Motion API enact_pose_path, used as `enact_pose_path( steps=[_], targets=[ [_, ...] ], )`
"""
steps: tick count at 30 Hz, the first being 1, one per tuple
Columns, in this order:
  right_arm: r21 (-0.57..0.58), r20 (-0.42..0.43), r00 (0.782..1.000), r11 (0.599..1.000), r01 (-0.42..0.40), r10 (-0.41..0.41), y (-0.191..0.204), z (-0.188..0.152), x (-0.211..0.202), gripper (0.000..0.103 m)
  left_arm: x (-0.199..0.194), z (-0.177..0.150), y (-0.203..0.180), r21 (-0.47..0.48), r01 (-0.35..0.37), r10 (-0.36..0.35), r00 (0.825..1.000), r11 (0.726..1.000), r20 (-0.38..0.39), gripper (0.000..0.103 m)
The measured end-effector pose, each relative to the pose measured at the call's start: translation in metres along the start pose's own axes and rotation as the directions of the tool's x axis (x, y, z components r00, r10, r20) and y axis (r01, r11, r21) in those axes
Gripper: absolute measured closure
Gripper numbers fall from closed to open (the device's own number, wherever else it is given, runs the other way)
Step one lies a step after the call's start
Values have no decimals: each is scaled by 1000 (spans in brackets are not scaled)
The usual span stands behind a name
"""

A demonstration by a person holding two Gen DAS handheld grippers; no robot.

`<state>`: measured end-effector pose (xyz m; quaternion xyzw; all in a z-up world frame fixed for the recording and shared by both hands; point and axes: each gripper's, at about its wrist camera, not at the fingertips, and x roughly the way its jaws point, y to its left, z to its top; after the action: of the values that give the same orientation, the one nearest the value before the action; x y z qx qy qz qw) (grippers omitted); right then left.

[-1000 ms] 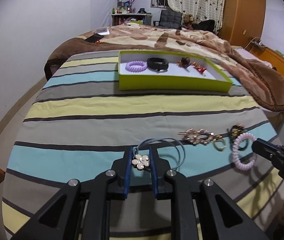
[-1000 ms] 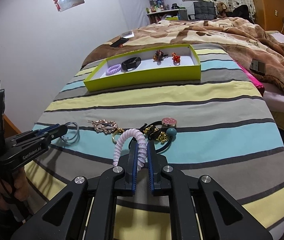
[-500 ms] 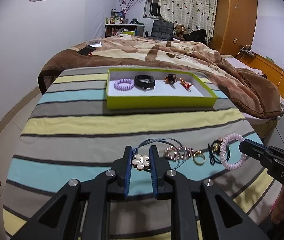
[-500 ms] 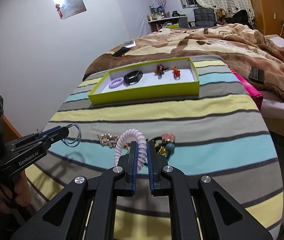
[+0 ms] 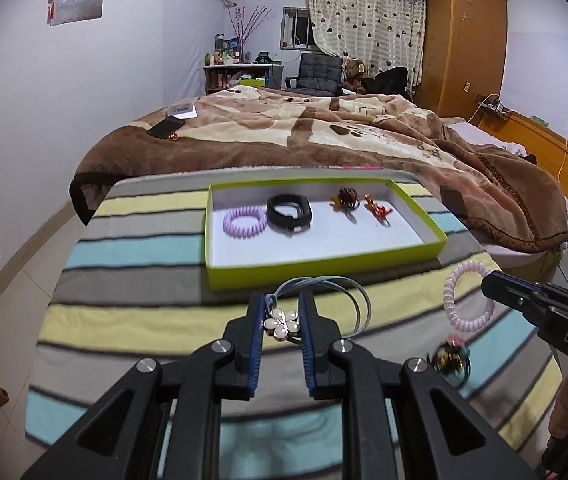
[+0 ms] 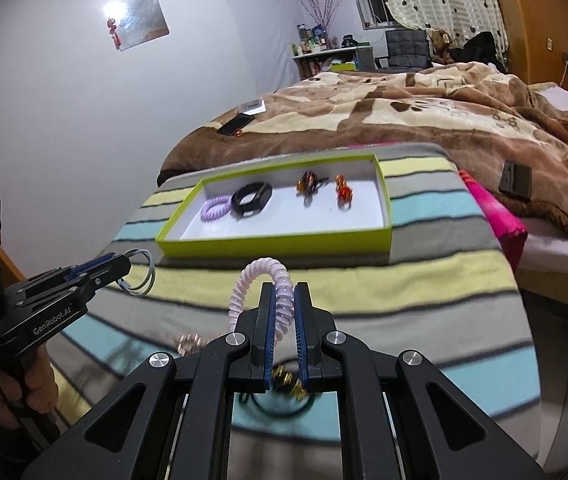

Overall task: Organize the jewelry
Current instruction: 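Lower the grey hair tie with the left tool while the right tool lowers the pink coil into the box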

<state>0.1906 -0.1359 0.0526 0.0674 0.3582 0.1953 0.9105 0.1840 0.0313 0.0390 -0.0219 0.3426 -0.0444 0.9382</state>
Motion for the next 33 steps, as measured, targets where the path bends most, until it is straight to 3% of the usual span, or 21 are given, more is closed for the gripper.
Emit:
enact_pose_path(
  steps=[18, 33],
  targets=[
    [-6, 5, 998, 998, 60, -60, -26, 62, 58, 94, 62, 46, 21, -6, -42, 42, 999, 999, -6, 85],
    [47, -137, 987, 995, 93, -86, -58, 61, 123, 94, 119, 43, 33, -2, -80, 79, 990, 997, -119, 85]
  ],
)
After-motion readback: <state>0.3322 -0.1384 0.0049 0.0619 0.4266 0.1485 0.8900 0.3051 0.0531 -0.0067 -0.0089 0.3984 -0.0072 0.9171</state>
